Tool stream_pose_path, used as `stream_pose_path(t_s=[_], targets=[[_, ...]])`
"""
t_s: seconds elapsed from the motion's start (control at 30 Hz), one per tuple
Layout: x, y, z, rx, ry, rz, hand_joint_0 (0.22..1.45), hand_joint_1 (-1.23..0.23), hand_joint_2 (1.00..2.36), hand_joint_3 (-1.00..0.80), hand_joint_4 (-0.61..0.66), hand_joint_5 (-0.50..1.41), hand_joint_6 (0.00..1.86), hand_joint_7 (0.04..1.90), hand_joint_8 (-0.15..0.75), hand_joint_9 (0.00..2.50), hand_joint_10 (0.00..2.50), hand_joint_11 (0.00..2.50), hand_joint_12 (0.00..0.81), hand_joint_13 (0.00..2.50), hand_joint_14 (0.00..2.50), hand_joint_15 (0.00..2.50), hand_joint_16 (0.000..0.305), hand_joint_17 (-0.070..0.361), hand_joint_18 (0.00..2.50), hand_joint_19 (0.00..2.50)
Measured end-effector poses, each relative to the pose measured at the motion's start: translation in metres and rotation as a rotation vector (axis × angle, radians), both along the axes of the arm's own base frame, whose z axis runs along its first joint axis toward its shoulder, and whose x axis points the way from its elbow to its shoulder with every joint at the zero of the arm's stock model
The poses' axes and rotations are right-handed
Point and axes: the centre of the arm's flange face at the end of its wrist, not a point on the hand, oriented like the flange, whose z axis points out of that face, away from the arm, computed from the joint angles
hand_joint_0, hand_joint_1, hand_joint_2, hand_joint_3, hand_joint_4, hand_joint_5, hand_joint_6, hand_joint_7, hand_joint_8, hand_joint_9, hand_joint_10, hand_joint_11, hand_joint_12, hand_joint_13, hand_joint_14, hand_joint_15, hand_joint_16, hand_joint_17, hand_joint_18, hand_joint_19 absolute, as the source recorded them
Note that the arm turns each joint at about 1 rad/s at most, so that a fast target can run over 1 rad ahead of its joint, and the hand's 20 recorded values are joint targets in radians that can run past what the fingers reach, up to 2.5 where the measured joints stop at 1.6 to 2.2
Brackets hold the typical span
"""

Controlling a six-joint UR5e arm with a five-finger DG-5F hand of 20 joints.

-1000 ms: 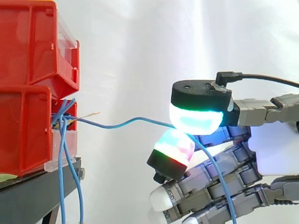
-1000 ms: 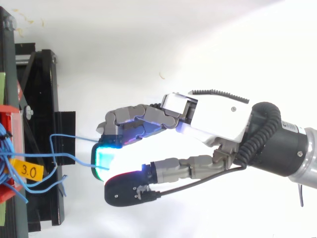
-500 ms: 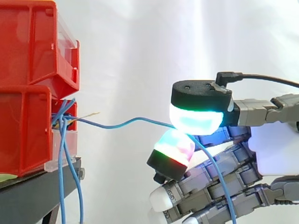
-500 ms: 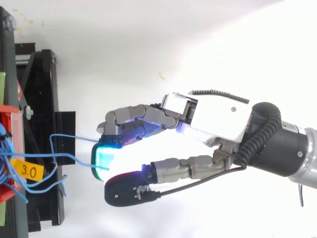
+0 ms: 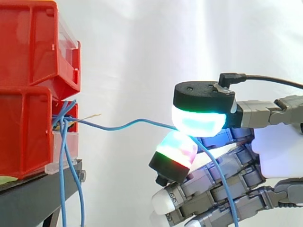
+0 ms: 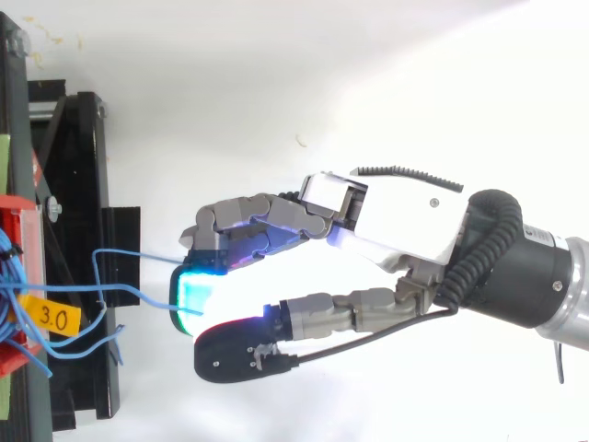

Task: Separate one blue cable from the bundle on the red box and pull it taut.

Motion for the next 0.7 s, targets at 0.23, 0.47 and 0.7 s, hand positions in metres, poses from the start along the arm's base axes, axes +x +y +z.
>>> stream_pose_path(t_s=[0.23, 0.47, 0.7], targets=[[0.0000, 0.0000, 0.0000, 0.000, 0.000, 0.000, 0.67, -0.74, 1.01, -0.05, 0.26, -0.08, 0.56, 1.34, 0.327, 0.82, 0.01, 0.35, 0.369, 0.49, 0.00, 0.16, 0.051, 0.114, 0.49, 0.36], [0.0000, 0.0000, 0.0000, 0.000, 0.000, 0.000, 0.67, -0.74, 1.01, -0.04, 0.26, -0.08, 0.56, 1.33, 0.330, 0.82, 0.01, 0.36, 0.370, 0.49, 0.00, 0.16, 0.051, 0.114, 0.49, 0.36], [0.0000, 0.0000, 0.0000, 0.000, 0.000, 0.000, 0.67, -0.74, 1.01, -0.05, 0.27, -0.08, 0.56, 1.34, 0.330, 0.82, 0.01, 0.35, 0.369, 0.50, 0.00, 0.15, 0.051, 0.115, 0.49, 0.35]])
